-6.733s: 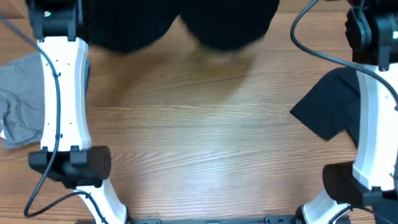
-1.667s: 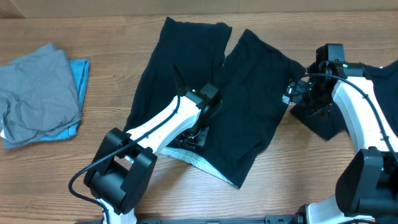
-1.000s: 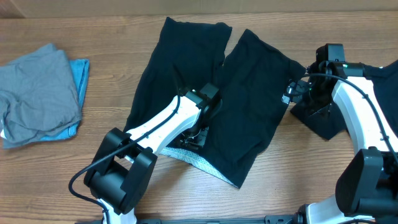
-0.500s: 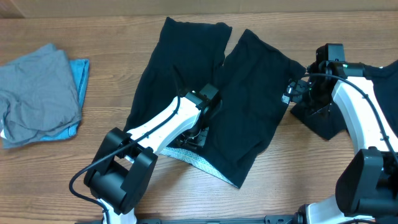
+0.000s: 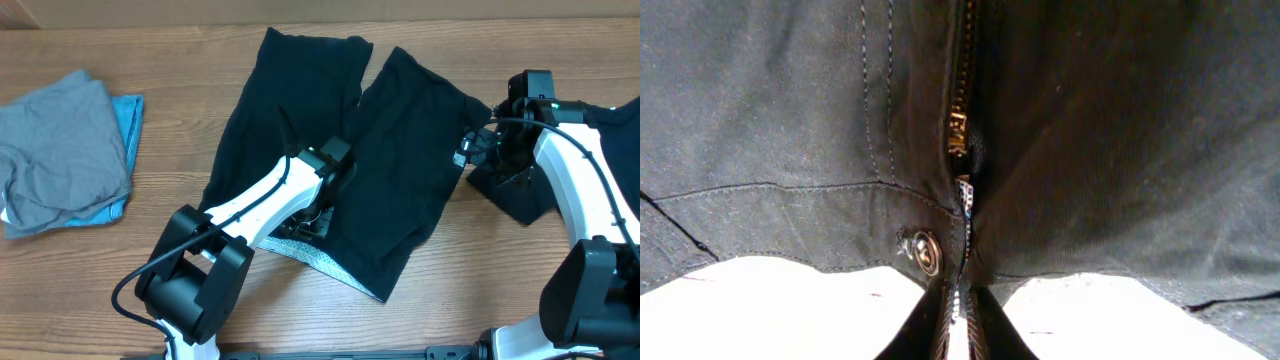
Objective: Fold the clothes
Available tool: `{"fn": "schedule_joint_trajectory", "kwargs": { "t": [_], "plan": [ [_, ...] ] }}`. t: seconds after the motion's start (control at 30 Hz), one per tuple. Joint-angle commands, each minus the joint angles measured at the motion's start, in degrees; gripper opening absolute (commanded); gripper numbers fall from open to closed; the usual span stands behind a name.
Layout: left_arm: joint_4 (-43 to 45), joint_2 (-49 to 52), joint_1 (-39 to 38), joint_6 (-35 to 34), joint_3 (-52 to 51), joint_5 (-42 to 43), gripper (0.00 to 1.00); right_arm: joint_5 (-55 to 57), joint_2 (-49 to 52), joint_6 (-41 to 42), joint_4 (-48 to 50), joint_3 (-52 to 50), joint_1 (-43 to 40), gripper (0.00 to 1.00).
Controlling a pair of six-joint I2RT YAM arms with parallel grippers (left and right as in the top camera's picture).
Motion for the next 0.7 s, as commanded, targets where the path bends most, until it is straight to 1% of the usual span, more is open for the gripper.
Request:
{"fn": "schedule_joint_trajectory", "kwargs": {
  "t": [0.0, 0.07, 0.13, 0.23, 0.27, 0.3, 0.37, 0.43, 0.53, 0.67],
  "plan": [
    [-0.02, -0.81, 0.11, -0.02, -0.85, -1.27, 0.08, -0.15, 0.33, 0.28, 0.17, -0.28, 0.04, 0.95],
    [-0.04, -0.81, 0.11, 0.00, -0.85, -1.29, 0.08, -0.17, 0.33, 0.28, 0.15, -0.28, 0.04, 0.95],
    [-0.02, -0.81, 0.11, 0.00, -0.85, -1.46, 0.19, -0.15, 0.33, 0.28, 0.15, -0.28, 0.04, 0.95],
    [-0.04, -0.81, 0.11, 0.00, -0.85, -1.42, 0.20, -0.17, 0.33, 0.28, 0.15, -0.28, 0.04, 0.95],
    [-0.04, -0.81, 0.11, -0.02, -0.85, -1.40, 0.22, -0.17, 0.33, 0.28, 0.15, -0.28, 0.04, 0.95],
    [-0.04, -0.81, 0.11, -0.02, -0.85, -1.40, 0.27, -0.17, 0.33, 0.28, 0.15, -0.28, 0.04, 0.95],
    [-0.04, -0.81, 0.11, -0.02, -0.85, -1.40, 0.30, -0.17, 0.33, 0.28, 0.15, -0.28, 0.04, 0.95],
    [-0.04, -0.81, 0.11, -0.02, -0.87, -1.40, 0.29, -0.17, 0.33, 0.28, 0.15, -0.28, 0.04, 0.95],
    [-0.02, -0.79, 0.09, -0.02, -0.87, -1.40, 0.21, -0.17, 0.33, 0.28, 0.15, -0.28, 0.04, 0.95],
    [0.20, -0.76, 0.09, -0.02, -0.87, -1.42, 0.18, -0.17, 0.33, 0.28, 0.15, -0.28, 0.04, 0.95]
  ]
}}
